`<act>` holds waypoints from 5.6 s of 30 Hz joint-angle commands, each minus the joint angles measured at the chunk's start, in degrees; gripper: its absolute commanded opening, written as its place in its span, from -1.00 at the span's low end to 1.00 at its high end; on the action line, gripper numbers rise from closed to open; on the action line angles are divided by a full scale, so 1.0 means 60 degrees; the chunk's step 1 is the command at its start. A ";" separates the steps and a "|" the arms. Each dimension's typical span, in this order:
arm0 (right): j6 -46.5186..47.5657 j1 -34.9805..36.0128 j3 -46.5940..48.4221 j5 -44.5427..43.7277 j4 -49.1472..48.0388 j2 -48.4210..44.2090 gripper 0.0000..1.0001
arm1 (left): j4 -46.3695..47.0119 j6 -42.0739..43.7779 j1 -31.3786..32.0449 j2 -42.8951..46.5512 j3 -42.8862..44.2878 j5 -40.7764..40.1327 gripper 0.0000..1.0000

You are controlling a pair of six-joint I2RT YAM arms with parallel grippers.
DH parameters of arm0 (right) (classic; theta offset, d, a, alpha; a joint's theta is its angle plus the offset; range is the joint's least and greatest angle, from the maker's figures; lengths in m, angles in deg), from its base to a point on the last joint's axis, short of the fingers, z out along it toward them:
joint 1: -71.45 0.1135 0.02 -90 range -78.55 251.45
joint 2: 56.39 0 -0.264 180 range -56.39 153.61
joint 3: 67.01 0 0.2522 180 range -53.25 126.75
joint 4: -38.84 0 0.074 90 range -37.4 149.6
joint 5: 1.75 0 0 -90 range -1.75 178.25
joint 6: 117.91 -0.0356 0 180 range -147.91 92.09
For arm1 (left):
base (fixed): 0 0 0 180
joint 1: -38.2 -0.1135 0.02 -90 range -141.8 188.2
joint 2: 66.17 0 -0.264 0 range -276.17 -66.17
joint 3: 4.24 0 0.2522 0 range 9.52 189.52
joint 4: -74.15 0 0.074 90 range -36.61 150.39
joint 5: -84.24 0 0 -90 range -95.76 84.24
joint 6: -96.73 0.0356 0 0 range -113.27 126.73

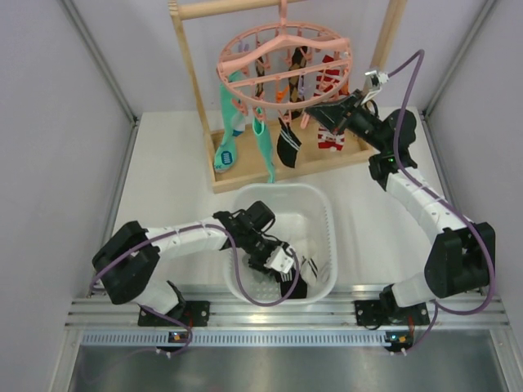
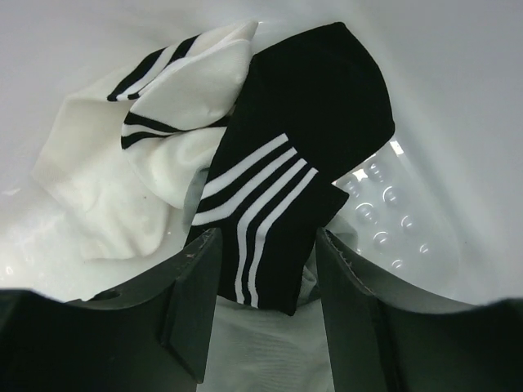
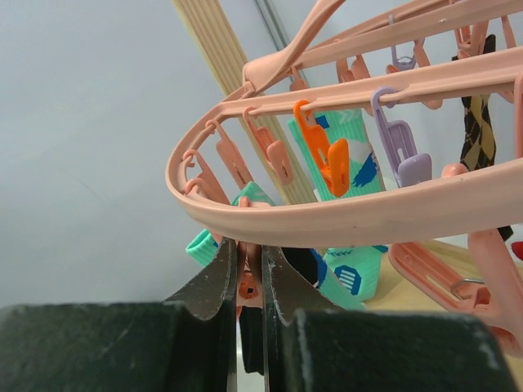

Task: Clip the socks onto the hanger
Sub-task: Pick up the sock from the bin, then place the sock in the bin, then pick up the sock from the bin.

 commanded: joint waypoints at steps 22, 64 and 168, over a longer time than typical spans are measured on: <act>-0.0024 -0.0289 0.0163 0.0565 -0.0414 0.0042 -1.00 | -0.0093 -0.2161 -0.0036 0.1303 0.1421 -0.0445 -1.00; 0.0108 -0.0509 0.0295 0.0726 -0.0428 0.0350 -1.00 | -0.8367 0.7194 -0.0315 -0.4496 0.8104 -0.2303 -0.85; 0.0021 -0.0904 0.0368 0.0770 -0.0223 0.0394 -1.00 | 0.1532 0.0386 -0.0637 -0.1436 0.0677 -0.2248 -0.30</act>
